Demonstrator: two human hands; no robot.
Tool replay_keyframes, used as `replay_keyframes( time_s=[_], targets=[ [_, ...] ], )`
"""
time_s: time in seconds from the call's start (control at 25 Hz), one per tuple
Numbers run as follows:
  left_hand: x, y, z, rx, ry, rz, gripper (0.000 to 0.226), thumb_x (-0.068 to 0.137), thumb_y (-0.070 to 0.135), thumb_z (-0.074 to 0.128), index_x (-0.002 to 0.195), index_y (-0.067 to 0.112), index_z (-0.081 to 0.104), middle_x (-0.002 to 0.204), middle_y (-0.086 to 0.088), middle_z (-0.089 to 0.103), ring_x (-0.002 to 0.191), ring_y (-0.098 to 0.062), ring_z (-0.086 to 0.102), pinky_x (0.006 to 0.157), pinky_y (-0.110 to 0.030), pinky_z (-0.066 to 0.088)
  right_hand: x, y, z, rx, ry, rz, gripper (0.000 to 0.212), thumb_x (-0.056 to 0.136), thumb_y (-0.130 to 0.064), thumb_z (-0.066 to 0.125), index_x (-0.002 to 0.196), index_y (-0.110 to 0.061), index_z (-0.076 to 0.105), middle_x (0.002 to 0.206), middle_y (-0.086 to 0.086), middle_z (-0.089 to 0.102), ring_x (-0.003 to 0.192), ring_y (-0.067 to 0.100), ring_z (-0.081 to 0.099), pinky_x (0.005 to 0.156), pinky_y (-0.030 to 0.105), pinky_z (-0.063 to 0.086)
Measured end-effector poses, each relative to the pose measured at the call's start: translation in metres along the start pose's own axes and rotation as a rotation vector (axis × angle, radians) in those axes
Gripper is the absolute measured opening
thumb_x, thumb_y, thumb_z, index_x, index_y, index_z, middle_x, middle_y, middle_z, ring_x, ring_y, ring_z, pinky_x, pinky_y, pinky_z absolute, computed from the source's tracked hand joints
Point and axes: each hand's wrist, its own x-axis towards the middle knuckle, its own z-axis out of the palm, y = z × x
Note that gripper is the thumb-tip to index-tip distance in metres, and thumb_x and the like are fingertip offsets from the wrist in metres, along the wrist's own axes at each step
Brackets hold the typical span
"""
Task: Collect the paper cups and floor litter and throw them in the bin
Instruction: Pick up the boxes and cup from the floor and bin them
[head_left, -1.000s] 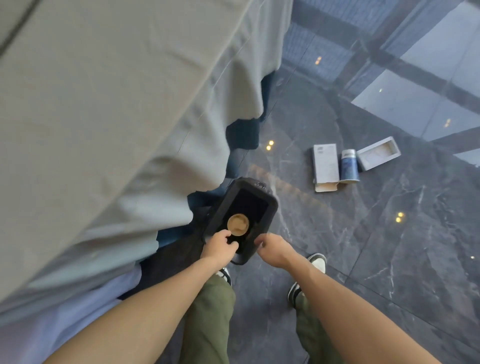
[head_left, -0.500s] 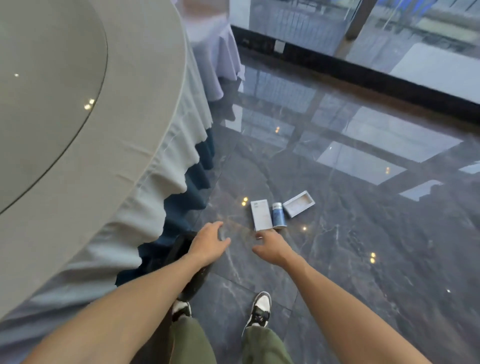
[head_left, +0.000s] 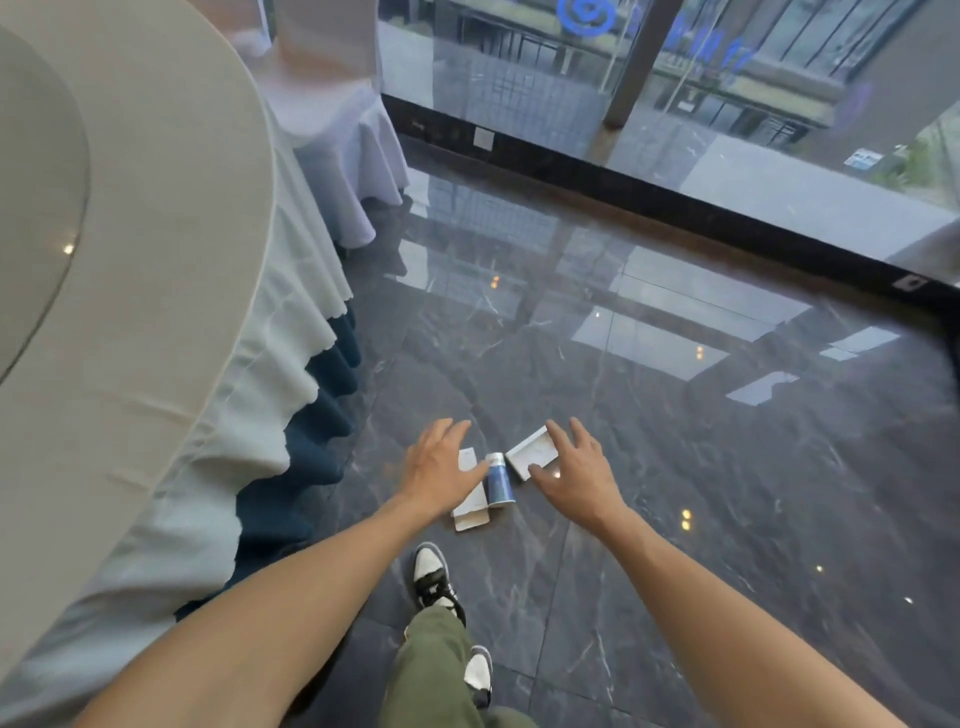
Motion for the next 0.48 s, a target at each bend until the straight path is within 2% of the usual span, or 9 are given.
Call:
replay_keyframes(
  time_s=[0.12, 0.24, 0.4, 0.48],
  targets=[
    [0.047, 0.002, 0.012, 0.054, -0.127, -0.056, 0.085, 0.093, 0.059, 0.065, 0.164, 0.026, 0.031, 0.169, -0.013, 0.028, 0.155, -0.033, 0.030, 0.124, -0.044, 0.029, 0.034, 0.020, -0.007, -0.101, 0.029, 0.015, 0.075, 0.093, -0.057, 0.055, 0.157, -0.026, 0.033, 0.166, 0.014, 0.024, 0.152, 0.037, 0.024, 0.122, 0.048, 0.026],
    [0.076, 0.002, 0.021, 0.066, -0.216, -0.113, 0.091, 0.093, 0.062, 0.063, 0.166, 0.029, 0.022, 0.174, -0.014, 0.011, 0.159, -0.035, 0.020, 0.126, -0.048, 0.020, 0.064, 0.038, -0.011, -0.069, -0.023, 0.075, 0.077, 0.093, -0.058, 0.055, 0.159, -0.028, 0.027, 0.169, 0.012, 0.017, 0.155, 0.037, 0.014, 0.124, 0.051, 0.020],
    [0.107, -0.003, 0.041, 0.031, -0.330, -0.180, 0.100, 0.090, 0.058, 0.071, 0.168, 0.032, 0.014, 0.175, -0.016, -0.003, 0.161, -0.038, 0.012, 0.127, -0.049, 0.019, 0.097, 0.060, 0.000, 0.035, -0.062, 0.138, 0.083, 0.090, -0.060, 0.057, 0.160, -0.033, 0.021, 0.170, 0.011, 0.010, 0.157, 0.036, 0.007, 0.124, 0.056, 0.017],
    [0.125, -0.007, 0.058, 0.004, -0.305, -0.202, 0.103, 0.090, 0.051, 0.074, 0.168, 0.031, 0.010, 0.175, -0.016, -0.008, 0.160, -0.039, 0.016, 0.126, -0.049, 0.022, 0.119, 0.075, 0.011, 0.095, -0.092, 0.154, 0.083, 0.090, -0.058, 0.060, 0.159, -0.036, 0.020, 0.171, 0.008, 0.006, 0.157, 0.034, 0.004, 0.124, 0.057, 0.016]
  ],
)
